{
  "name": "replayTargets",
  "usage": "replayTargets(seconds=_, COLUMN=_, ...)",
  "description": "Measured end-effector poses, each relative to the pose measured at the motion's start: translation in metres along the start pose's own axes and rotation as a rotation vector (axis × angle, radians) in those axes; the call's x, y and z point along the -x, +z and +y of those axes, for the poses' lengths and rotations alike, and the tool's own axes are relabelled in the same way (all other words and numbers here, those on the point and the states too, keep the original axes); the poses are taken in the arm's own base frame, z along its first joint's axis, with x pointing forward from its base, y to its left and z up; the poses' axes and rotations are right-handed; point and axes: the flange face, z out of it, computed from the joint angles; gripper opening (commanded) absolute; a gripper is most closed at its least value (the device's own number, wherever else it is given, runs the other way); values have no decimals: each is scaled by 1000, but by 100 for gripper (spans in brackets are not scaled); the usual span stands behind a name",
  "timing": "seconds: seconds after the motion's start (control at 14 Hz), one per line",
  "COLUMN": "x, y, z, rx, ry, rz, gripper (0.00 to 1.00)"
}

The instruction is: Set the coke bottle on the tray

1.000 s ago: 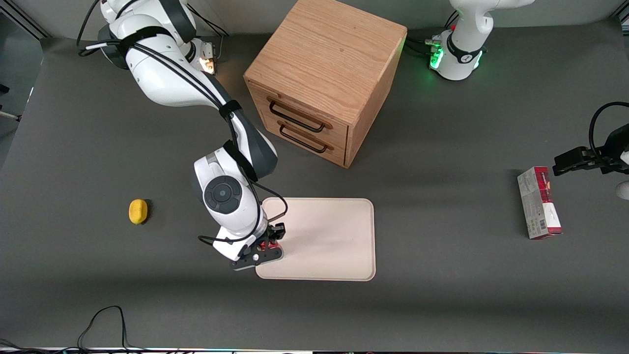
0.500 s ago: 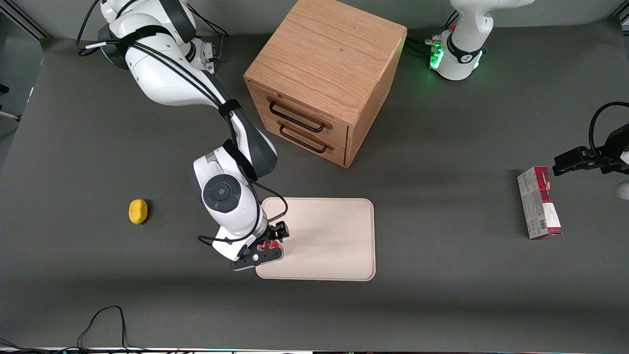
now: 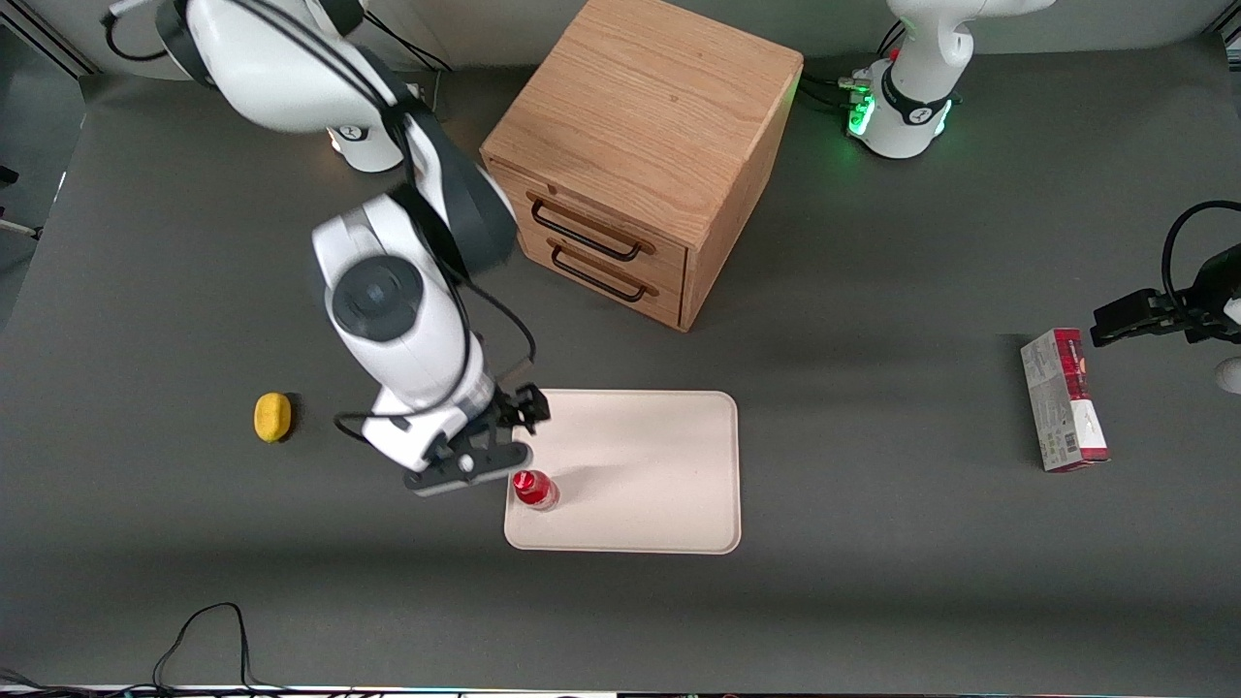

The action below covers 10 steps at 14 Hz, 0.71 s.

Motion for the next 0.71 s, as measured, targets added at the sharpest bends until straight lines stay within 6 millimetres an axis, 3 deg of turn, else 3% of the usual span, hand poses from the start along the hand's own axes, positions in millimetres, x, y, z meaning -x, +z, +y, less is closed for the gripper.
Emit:
replayTargets(seconds=0.29, x=38, y=-82, z=16, rx=22, ry=8, rz=-50, gripper=100)
replayTargets(seconds=0.5, x=63, y=-124, z=36, rx=36, ry=29, rz=-65, gripper=100)
replayTargets(seconds=0.57, x=70, y=-132, z=50, rx=39, ry=49, rz=-67, gripper=100)
replayTargets(seconds=0.71, x=83, y=-141, z=101, rx=14, ry=125, rz=-86, gripper=100)
